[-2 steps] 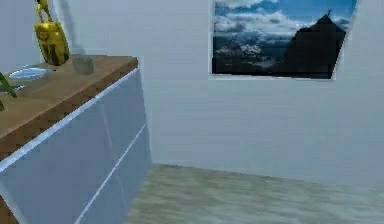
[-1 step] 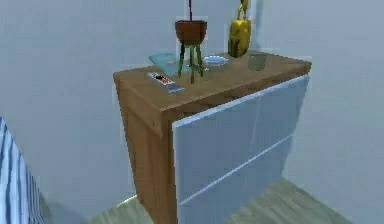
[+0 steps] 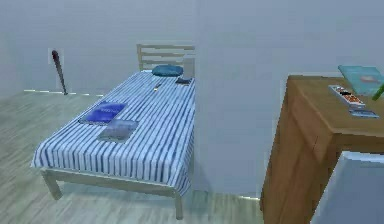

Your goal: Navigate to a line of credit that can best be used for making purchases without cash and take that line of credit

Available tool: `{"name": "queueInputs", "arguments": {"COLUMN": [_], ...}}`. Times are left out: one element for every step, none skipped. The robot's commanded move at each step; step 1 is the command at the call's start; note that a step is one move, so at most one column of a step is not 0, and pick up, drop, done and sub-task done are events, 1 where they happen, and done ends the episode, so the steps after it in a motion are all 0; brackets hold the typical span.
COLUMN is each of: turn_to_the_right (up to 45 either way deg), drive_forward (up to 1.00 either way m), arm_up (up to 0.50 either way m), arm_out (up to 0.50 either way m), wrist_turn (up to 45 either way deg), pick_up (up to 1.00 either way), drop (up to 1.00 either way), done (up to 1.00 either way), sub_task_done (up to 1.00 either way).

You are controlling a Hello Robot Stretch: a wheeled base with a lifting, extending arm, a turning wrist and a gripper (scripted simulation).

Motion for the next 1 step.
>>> {"name": "queueInputs", "arguments": {"turn_to_the_right": [-42.0], "drive_forward": [0.00], "arm_up": [0.00], "arm_out": [0.00], "wrist_turn": [0.0], "pick_up": [0.00], "drop": [0.00], "done": [0.00], "sub_task_done": [0.00]}}
